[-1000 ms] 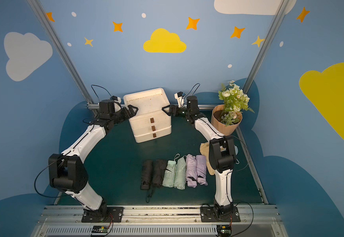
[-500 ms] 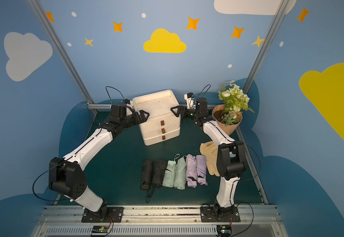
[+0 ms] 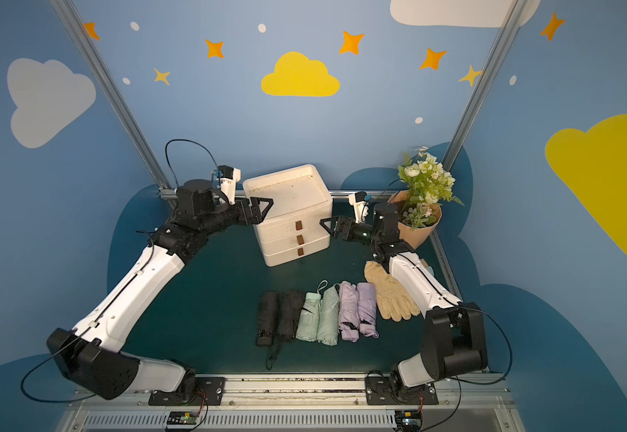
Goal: Place the umbrella in the drawer by color
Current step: Move the storage box to the center of the board, then open the drawer in the storage box.
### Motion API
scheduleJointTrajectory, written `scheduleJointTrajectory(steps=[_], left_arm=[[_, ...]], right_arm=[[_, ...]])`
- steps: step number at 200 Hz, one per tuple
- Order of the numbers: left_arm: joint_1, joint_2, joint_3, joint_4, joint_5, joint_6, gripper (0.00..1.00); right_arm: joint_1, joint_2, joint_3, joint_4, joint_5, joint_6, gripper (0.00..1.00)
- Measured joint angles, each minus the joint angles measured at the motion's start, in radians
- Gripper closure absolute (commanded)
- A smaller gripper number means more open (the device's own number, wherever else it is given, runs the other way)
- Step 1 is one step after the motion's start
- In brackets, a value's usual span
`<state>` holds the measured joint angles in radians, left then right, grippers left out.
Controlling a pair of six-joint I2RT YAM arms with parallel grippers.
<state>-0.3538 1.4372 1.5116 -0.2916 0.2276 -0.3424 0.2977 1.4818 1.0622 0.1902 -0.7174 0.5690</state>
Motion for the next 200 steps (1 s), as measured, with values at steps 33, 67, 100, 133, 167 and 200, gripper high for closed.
scheduleJointTrajectory(steps=[33,67,100,133,167,200], left_arm=[[0.000,0.164,0.171,-0.033,0.113,0.035,0.04],[0.000,0.366,0.344,-0.098,0.193,0.062,0.06],[0.000,0.472,0.399,-0.155,0.219,0.072,0.06],[0.000,0.500,0.419,-0.195,0.229,0.078,0.05],[0.000,0.500,0.426,-0.208,0.229,0.082,0.05],[0.000,0.501,0.426,-0.218,0.227,0.082,0.04]], right_arm=[[0.093,0.057,-0.096,0.221,-0.003,0.173,0.03],[0.133,0.184,-0.074,0.378,0.021,0.283,0.04],[0.145,0.285,-0.037,0.481,0.037,0.354,0.05],[0.151,0.327,-0.003,0.540,0.044,0.384,0.06],[0.156,0.370,0.008,0.629,0.047,0.423,0.08],[0.158,0.401,0.013,0.681,0.045,0.441,0.10]])
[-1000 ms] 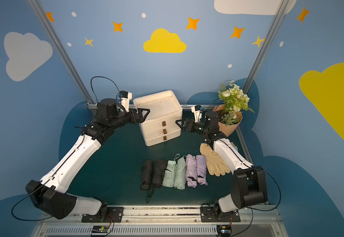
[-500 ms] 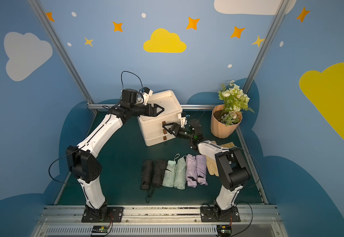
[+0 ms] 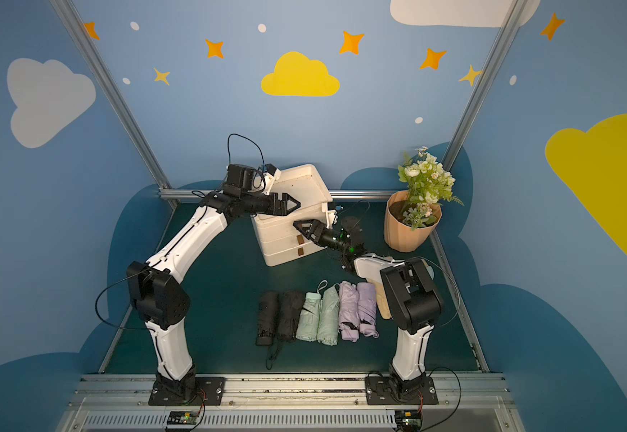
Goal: Place the umbrella in the drawer by color
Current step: Open the drawer in the storage box.
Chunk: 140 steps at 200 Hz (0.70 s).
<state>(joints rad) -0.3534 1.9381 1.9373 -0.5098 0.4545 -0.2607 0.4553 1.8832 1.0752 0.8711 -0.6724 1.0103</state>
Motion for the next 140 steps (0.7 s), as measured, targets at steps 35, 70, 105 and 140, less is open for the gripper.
scheduleJointTrajectory(steps=[35,70,105,140], left_arm=[[0.006,0.000,0.000,-0.002,-0.002,-0.001,0.04],[0.013,0.000,-0.002,-0.006,-0.002,-0.008,0.04],[0.014,0.000,-0.004,-0.006,-0.002,-0.013,0.03],[0.014,0.000,-0.011,-0.005,-0.002,-0.016,0.03]], right_arm=[[0.006,0.013,0.005,0.032,-0.005,0.023,0.15],[0.009,0.022,0.009,0.055,-0.006,0.041,0.20],[0.010,0.022,0.016,0.055,-0.005,0.048,0.27],[0.011,0.022,0.016,0.055,0.000,0.048,0.33]])
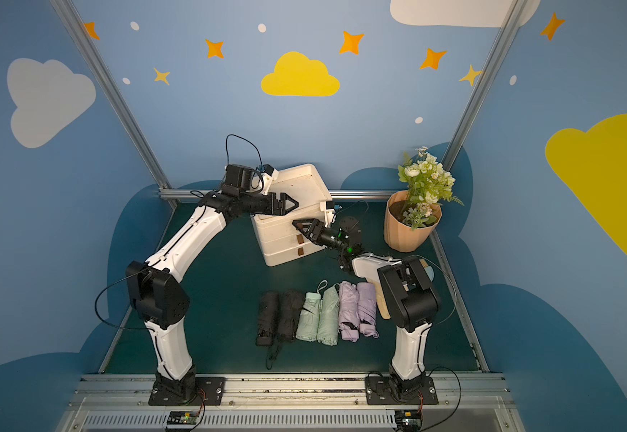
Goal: Place the umbrella in the drawer by color
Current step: Open the drawer in the storage box.
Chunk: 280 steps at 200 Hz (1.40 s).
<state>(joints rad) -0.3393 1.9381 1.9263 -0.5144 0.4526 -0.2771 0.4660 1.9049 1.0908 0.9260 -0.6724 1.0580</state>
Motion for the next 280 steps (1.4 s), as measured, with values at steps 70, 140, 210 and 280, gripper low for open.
scheduleJointTrajectory(steps=[70,140,210,280], left_arm=[[0.001,-0.001,-0.013,0.021,0.001,-0.001,0.02],[0.003,-0.008,-0.038,0.060,0.003,-0.008,0.01],[0.003,-0.009,-0.040,0.060,0.003,-0.011,0.01],[0.006,-0.012,-0.048,0.068,0.002,-0.011,0.00]], right_arm=[[0.000,-0.025,-0.016,-0.006,0.010,-0.006,0.35],[0.000,-0.056,-0.017,-0.032,0.010,-0.018,0.41],[0.000,-0.056,-0.017,-0.072,0.026,-0.014,0.64],[-0.001,-0.056,-0.019,-0.134,0.041,-0.011,1.00]])
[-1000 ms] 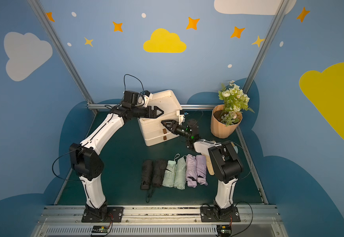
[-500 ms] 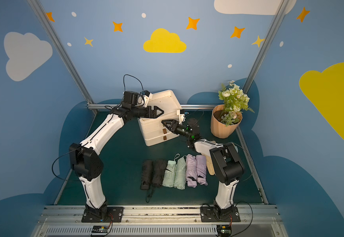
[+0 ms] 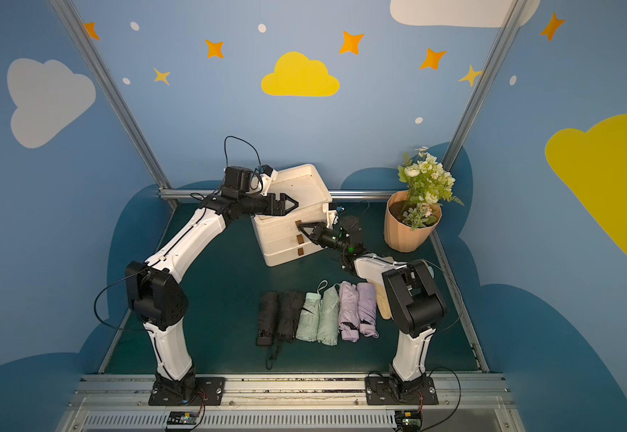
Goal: Place the umbrella in the drawer by color
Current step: Open the drawer in the storage box.
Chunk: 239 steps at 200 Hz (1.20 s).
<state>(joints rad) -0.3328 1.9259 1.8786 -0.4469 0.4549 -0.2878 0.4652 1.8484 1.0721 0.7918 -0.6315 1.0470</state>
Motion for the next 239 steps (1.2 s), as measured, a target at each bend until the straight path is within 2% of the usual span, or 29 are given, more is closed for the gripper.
scheduleJointTrajectory(steps=[34,112,172,192,239], left_arm=[[0.007,0.000,-0.002,0.004,0.001,0.000,0.00],[0.008,0.000,-0.002,0.009,0.002,-0.012,0.00],[0.010,0.000,-0.002,0.012,0.009,-0.023,0.00],[0.010,0.000,-0.002,0.012,0.009,-0.023,0.00],[0.010,0.002,0.023,-0.004,0.012,-0.023,0.00]], right_arm=[[0.000,-0.057,-0.052,-0.027,0.001,-0.015,1.00],[0.002,-0.360,-0.233,-0.284,0.022,-0.141,0.98],[0.002,-0.455,-0.280,-0.409,0.051,-0.200,0.96],[0.002,-0.478,-0.286,-0.432,0.065,-0.217,0.88],[0.001,-0.503,-0.272,-0.560,0.079,-0.287,0.54]])
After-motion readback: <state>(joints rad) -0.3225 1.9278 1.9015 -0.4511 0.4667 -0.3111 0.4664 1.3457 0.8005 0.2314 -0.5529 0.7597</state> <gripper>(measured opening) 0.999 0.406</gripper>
